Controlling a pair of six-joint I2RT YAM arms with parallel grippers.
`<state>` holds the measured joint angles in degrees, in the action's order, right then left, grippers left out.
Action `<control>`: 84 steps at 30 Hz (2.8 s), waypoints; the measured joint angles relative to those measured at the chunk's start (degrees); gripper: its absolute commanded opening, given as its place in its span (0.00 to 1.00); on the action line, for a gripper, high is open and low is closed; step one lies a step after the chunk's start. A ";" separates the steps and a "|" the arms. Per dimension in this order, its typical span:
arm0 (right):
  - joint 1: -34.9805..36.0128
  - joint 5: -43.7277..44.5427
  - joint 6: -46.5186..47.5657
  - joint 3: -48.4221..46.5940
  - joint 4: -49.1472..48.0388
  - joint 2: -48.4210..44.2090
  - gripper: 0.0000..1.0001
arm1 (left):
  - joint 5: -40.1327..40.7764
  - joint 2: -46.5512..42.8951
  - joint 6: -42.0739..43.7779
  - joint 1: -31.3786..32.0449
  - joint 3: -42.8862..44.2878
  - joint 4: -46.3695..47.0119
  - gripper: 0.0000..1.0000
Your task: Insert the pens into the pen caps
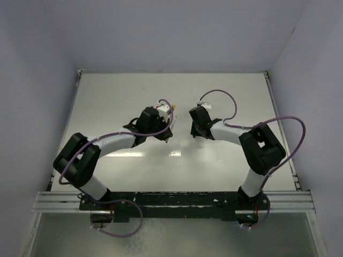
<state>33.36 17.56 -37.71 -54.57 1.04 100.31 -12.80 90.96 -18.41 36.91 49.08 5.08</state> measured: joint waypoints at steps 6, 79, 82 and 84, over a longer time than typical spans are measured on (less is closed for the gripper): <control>0.00 -0.11 0.24 -0.87 0.11 0.76 0.00 | -0.02 0.00 0.00 -0.02 0.00 0.00 0.00; -1.44 -11.43 0.48 27.50 -61.55 -34.67 0.00 | -12.79 -6.67 -8.00 5.99 0.00 14.10 0.00; -1.44 -11.78 0.02 27.61 -61.77 -34.64 0.00 | -12.79 -6.67 -8.00 5.99 0.00 14.08 0.00; -1.44 -12.17 -0.28 27.61 -61.83 -34.64 0.00 | -12.74 -6.67 -8.00 5.99 0.00 14.10 0.00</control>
<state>31.92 5.39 -38.00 -26.96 -60.80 65.67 -25.54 84.29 -26.41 42.89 49.08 19.18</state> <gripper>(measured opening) 0.030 0.050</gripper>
